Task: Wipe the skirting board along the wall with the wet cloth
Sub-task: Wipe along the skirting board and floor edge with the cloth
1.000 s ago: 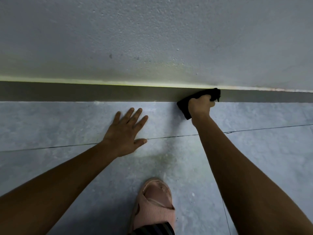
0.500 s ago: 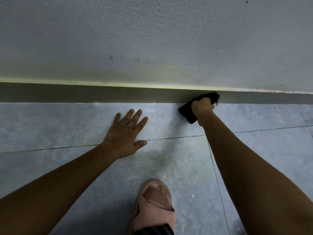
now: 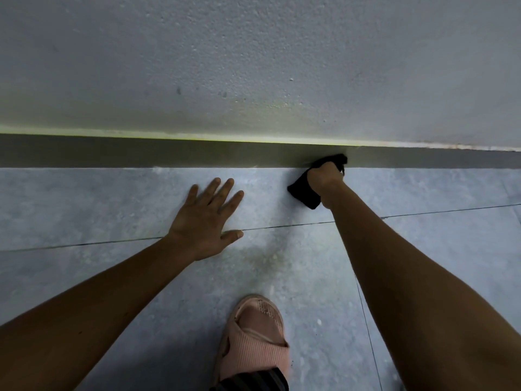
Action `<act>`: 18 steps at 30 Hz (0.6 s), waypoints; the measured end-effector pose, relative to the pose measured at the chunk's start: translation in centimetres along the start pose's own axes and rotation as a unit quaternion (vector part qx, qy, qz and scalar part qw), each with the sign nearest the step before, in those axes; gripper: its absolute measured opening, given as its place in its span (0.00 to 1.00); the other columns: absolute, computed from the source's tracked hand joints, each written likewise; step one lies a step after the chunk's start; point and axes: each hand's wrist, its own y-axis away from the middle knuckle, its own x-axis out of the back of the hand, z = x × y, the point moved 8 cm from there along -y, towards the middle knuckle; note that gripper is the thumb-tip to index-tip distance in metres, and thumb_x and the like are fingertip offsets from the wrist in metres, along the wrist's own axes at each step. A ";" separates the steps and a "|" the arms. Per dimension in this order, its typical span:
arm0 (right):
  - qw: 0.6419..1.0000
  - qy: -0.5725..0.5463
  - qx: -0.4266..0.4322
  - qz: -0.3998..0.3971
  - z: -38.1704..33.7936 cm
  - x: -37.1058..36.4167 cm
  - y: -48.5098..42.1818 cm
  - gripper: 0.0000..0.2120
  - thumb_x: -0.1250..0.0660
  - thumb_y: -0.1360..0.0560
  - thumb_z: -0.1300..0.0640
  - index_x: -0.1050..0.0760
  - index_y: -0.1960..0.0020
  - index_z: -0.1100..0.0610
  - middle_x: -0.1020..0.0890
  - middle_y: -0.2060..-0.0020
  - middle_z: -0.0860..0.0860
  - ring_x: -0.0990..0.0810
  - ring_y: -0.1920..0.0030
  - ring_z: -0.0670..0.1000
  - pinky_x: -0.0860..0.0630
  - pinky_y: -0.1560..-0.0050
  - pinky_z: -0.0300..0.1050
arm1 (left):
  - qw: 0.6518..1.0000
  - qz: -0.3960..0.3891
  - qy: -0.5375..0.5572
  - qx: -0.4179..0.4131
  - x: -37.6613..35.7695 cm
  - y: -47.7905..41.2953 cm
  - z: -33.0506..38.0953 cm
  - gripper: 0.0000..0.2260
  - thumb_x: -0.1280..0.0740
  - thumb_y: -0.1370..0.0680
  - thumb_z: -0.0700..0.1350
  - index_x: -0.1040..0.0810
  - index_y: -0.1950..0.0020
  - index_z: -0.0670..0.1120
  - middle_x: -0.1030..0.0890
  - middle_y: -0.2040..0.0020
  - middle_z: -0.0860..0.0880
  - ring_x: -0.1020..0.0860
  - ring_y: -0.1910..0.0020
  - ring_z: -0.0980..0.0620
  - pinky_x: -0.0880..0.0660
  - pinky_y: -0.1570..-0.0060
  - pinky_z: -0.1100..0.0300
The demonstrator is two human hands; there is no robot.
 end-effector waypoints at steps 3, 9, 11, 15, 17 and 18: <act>0.995 0.083 0.052 -0.022 -1.0 -2.0 2.0 0.24 0.43 0.23 0.62 0.40 0.28 0.65 0.37 0.30 0.65 0.35 0.32 0.64 0.34 0.33 0.55 | 1.000 0.016 0.000 -0.004 -0.1 0.1 -0.2 0.36 0.65 0.29 0.70 0.68 0.27 0.53 0.66 0.24 0.48 0.64 0.25 0.47 0.60 0.28 0.45; 0.941 0.260 0.204 0.064 -1.3 -1.7 3.9 0.26 0.39 0.26 0.63 0.37 0.29 0.52 0.31 0.38 0.57 0.28 0.40 0.60 0.28 0.45 0.54 | 0.995 0.066 0.045 0.053 -0.2 1.3 -1.6 0.37 0.64 0.30 0.69 0.62 0.25 0.52 0.63 0.24 0.47 0.63 0.25 0.47 0.62 0.28 0.45; 0.898 0.323 0.282 0.102 -1.3 -0.5 4.2 0.28 0.38 0.28 0.65 0.35 0.29 0.49 0.28 0.39 0.55 0.29 0.41 0.59 0.31 0.44 0.54 | 0.994 0.077 0.053 0.048 -0.2 1.7 -1.6 0.36 0.62 0.28 0.69 0.59 0.24 0.52 0.60 0.23 0.47 0.61 0.25 0.47 0.61 0.28 0.45; 0.824 0.396 0.392 0.105 -2.0 -1.4 4.2 0.32 0.38 0.30 0.70 0.30 0.31 0.44 0.28 0.38 0.52 0.31 0.38 0.57 0.38 0.38 0.55 | 0.994 0.078 0.058 0.042 -0.6 2.6 -2.2 0.36 0.61 0.28 0.68 0.58 0.25 0.52 0.57 0.23 0.46 0.59 0.24 0.47 0.60 0.28 0.44; 0.810 0.397 0.412 0.130 -2.8 -2.1 4.5 0.33 0.37 0.30 0.71 0.28 0.33 0.42 0.28 0.36 0.52 0.32 0.35 0.57 0.42 0.33 0.57 | 0.994 0.077 0.063 0.051 -0.9 3.4 -3.0 0.36 0.61 0.28 0.68 0.58 0.24 0.52 0.58 0.23 0.47 0.59 0.25 0.47 0.61 0.28 0.45; 0.815 0.377 0.410 0.161 -2.7 -1.5 4.6 0.32 0.36 0.31 0.71 0.27 0.34 0.43 0.28 0.36 0.53 0.32 0.35 0.58 0.44 0.30 0.58 | 0.994 0.077 0.061 0.049 -0.9 3.3 -2.9 0.36 0.61 0.28 0.68 0.58 0.24 0.52 0.59 0.23 0.47 0.60 0.25 0.47 0.61 0.28 0.45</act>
